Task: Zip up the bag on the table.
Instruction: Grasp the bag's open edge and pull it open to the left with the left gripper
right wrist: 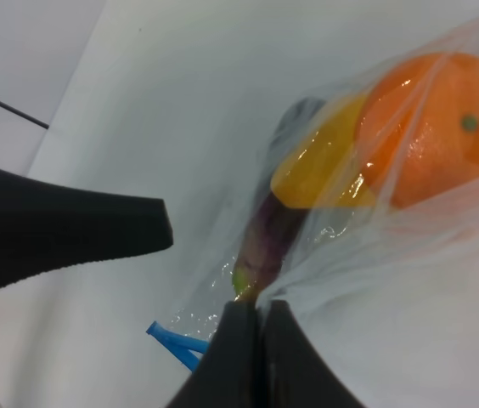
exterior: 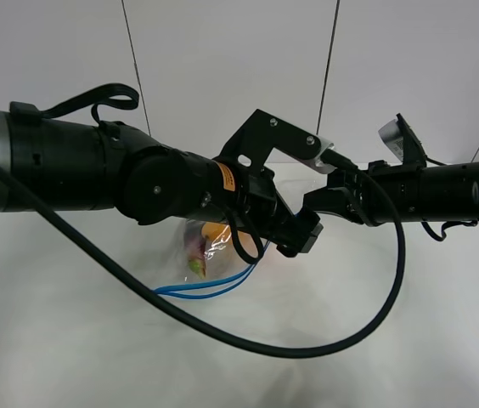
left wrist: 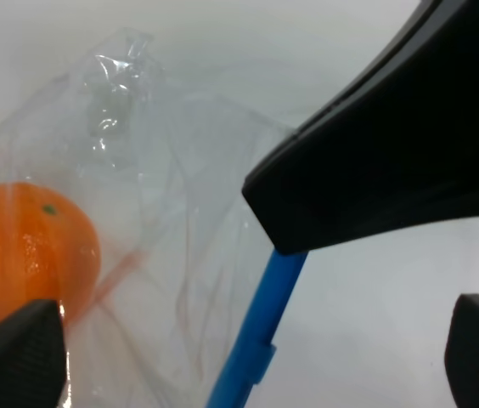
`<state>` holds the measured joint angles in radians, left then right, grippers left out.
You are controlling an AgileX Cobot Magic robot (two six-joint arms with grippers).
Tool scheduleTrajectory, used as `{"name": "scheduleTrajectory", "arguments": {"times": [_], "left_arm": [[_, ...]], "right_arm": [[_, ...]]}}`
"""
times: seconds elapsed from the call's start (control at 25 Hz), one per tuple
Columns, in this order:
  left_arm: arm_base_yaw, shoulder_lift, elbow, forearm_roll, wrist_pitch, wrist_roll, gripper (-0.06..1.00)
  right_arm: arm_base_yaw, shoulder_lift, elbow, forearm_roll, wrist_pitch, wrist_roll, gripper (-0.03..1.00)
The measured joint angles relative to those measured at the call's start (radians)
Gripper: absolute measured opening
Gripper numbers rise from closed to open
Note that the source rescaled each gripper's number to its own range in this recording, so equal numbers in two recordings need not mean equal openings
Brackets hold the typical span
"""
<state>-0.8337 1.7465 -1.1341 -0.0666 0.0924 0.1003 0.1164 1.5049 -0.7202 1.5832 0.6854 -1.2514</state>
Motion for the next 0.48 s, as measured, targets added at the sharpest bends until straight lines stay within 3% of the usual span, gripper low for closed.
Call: {"name": "scheduleTrajectory", "arguments": {"times": [0.48], "left_arm": [[0.0,0.0,0.0,0.0,-0.008,0.007,1.0]], "right_arm": [[0.0,0.0,0.0,0.03,0.033,-0.03,0.0]]}}
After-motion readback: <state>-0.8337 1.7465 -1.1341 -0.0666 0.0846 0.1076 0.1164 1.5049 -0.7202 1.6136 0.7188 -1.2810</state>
